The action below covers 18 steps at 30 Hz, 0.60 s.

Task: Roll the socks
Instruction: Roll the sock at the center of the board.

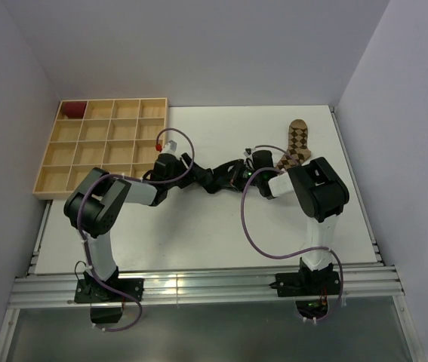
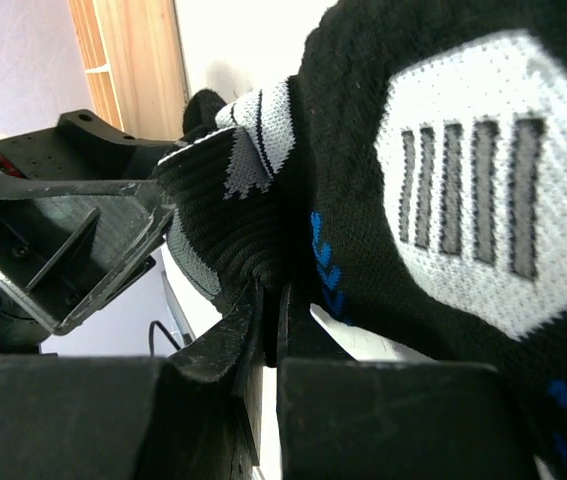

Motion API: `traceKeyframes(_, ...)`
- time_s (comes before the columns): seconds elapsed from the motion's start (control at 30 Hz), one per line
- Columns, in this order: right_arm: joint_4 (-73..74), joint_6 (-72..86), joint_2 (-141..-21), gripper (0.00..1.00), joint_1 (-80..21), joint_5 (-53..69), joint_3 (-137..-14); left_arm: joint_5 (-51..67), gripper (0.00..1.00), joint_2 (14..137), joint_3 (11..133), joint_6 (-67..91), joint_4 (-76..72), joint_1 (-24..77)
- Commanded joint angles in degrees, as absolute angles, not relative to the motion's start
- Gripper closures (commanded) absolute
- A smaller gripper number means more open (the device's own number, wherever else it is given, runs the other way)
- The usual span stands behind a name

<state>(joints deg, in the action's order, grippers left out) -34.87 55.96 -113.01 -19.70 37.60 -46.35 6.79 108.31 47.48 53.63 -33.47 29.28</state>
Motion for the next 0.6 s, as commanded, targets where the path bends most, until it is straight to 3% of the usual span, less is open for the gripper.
traceKeyframes(0.0, -26.2, 51.24, -113.12, 1.0, -19.42, 34.01, -47.37, 6.42, 0.38, 111.18, 48.08, 50.8, -29.27, 29.36)
traceKeyframes(0.13, -23.56, 47.74, -112.5, 0.99, -19.51, 33.05, -48.6, 5.28, 0.6, 111.27, 48.6, 50.8, -26.11, 29.44)
traceKeyframes(0.2, -21.98, 46.59, -111.54, 0.9, -19.6, 31.73, -48.87, 3.96, 0.66, 110.66, 48.95, 50.63, -23.83, 29.71)
traceKeyframes(0.27, -20.84, 44.22, -109.79, 0.79, -19.86, 30.16, -48.78, 2.38, 0.67, 110.04, 49.57, 50.19, -19.8, 30.06)
traceKeyframes(0.3, -20.4, 43.43, -109.08, 0.67, -19.95, 29.45, -48.69, 1.42, 0.67, 109.69, 49.92, 50.1, -18.38, 30.67)
traceKeyframes(0.4, -19.52, 39.47, -105.04, 0.52, -20.91, 25.85, -48.08, -1.82, 0.68, 108.72, 51.41, 49.57, -13.11, 31.99)
traceKeyframes(0.57, -20.12, 31.48, -94.76, 0.43, -23.9, 14.0, -44.3, -5.44, 0.68, 107.49, 53.08, 49.57, -8.18, 33.84)
